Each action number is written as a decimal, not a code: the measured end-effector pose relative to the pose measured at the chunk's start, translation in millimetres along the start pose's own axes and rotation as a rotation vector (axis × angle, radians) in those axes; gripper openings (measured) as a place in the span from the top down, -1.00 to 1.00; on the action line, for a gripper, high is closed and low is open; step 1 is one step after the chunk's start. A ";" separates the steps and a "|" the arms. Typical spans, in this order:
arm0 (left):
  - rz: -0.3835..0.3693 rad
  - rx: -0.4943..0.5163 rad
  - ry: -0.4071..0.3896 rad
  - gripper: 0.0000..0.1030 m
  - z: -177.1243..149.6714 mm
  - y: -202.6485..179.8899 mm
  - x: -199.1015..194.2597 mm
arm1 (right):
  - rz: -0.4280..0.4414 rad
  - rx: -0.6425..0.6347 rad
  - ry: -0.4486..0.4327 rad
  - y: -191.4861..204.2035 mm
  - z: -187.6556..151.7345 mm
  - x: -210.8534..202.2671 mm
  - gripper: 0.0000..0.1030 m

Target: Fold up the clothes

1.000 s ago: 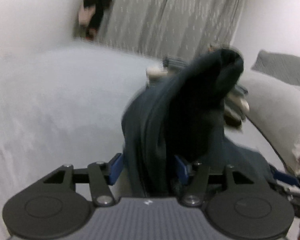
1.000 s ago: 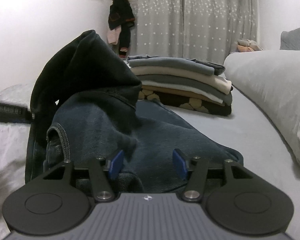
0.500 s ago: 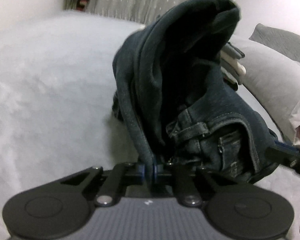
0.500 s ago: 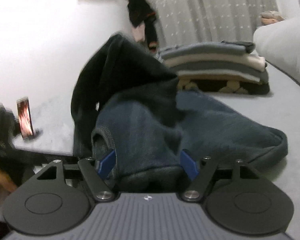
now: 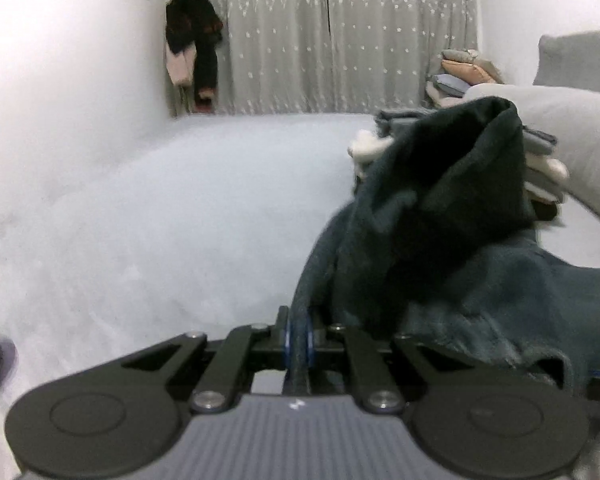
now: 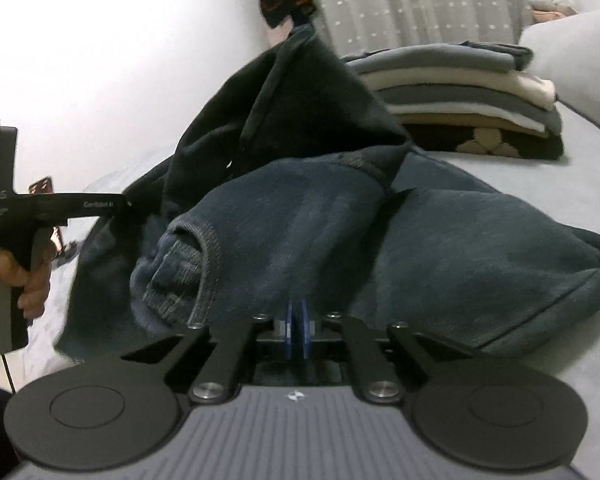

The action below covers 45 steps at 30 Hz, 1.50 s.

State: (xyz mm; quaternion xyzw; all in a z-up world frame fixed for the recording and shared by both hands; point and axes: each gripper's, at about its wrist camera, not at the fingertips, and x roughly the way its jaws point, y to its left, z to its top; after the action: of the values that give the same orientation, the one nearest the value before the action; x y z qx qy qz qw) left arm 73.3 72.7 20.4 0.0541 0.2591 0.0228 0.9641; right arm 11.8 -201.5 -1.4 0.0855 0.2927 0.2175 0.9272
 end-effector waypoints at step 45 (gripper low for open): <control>-0.426 -0.737 0.393 -0.79 -68.7 56.6 -5.0 | -0.335 0.274 -0.195 -82.6 11.4 -55.2 -0.36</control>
State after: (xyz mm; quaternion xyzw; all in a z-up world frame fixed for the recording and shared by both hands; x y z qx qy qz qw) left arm 33.6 134.8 -29.7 -0.3515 0.4167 -0.0753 0.8350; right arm 7.0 -300.4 12.2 0.1813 0.2388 0.0098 0.9539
